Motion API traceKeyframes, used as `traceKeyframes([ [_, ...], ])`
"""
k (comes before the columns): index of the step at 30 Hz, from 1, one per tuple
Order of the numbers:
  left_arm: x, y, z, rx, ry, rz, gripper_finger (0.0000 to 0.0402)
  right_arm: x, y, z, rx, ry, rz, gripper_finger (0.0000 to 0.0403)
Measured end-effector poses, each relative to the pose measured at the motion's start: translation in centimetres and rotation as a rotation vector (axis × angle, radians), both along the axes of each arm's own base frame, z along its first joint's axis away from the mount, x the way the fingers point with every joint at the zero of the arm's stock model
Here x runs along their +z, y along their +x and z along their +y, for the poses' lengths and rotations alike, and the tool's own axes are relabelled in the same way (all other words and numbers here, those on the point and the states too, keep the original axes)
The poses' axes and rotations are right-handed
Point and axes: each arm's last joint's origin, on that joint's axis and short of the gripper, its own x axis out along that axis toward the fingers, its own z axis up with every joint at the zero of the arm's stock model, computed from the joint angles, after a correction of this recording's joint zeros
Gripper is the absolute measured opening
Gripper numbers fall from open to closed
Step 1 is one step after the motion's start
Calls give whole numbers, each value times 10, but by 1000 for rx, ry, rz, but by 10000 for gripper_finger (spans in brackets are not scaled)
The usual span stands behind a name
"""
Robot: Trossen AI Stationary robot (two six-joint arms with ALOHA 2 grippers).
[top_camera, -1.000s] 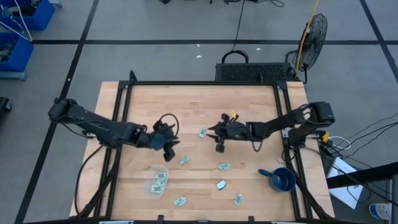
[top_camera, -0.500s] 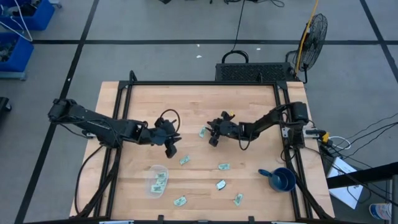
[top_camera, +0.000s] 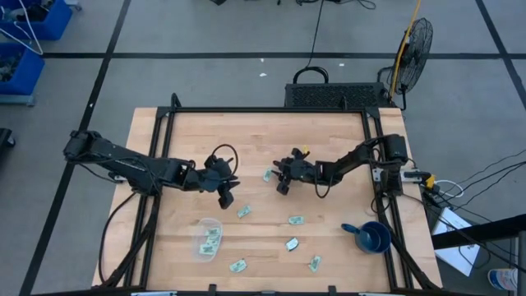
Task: Pick and place Stevia / Truvia into bins
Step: Put the stevia packet into the transparent container
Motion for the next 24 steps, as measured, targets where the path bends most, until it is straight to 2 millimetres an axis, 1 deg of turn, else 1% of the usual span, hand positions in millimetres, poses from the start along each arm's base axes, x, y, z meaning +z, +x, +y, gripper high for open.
traceKeyframes([
  [5, 0, 0, 0, 0, 0, 0, 90, -1, 0, 0, 0, 13, 2, 128],
  [8, 0, 0, 0, 0, 0, 0, 90, -1, 1, 1, 45, 66, -7, 128],
  [10, 0, 0, 0, 0, 0, 0, 90, 1, 4, 1, 64, 92, -3, 128],
  [14, 0, 0, 0, 0, 0, 0, 90, 5, 15, 1, 66, 82, 73, 128],
  [16, 0, 0, 0, 0, 0, 0, 90, 4, 20, -1, 42, 57, 97, 128],
  [19, 0, 0, 0, 1, -1, -1, 90, 1, 21, -1, 17, 37, 123, 128],
  [21, 0, 0, 0, 1, -1, 1, 90, -5, 21, -2, 3, 53, 130, 128],
  [24, 0, 0, 0, 0, -1, 1, 90, -8, 22, -3, 34, 87, 119, 125],
])
